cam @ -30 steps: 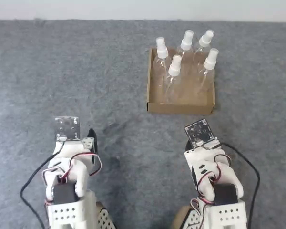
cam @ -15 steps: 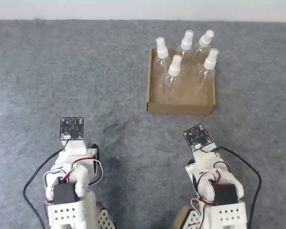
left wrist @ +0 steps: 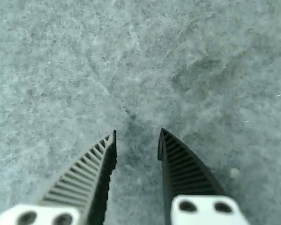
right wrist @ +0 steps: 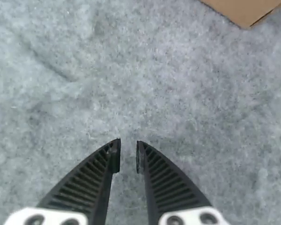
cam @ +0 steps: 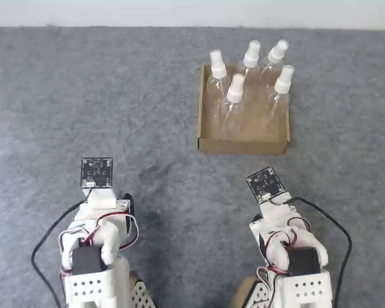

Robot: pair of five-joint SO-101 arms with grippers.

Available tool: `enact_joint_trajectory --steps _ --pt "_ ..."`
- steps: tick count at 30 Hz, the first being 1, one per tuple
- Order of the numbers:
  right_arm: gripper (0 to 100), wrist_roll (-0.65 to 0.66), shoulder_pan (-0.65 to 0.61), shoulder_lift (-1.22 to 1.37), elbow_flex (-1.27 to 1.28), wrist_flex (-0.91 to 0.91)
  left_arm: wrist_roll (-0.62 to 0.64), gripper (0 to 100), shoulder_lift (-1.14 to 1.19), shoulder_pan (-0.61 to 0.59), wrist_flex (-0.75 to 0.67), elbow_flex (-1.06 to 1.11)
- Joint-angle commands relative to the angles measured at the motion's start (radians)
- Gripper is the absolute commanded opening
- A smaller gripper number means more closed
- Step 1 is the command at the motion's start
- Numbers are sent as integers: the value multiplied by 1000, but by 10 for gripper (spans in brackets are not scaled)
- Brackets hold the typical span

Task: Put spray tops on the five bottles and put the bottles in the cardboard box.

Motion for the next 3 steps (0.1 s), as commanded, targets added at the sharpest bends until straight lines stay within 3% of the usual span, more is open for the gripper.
enact_joint_trajectory --steps 1,3 --pt "8 11 7 -16 25 5 3 128 -21 -3 5 -7" --pt "8 11 7 -16 25 5 3 128 -21 -3 5 -7"
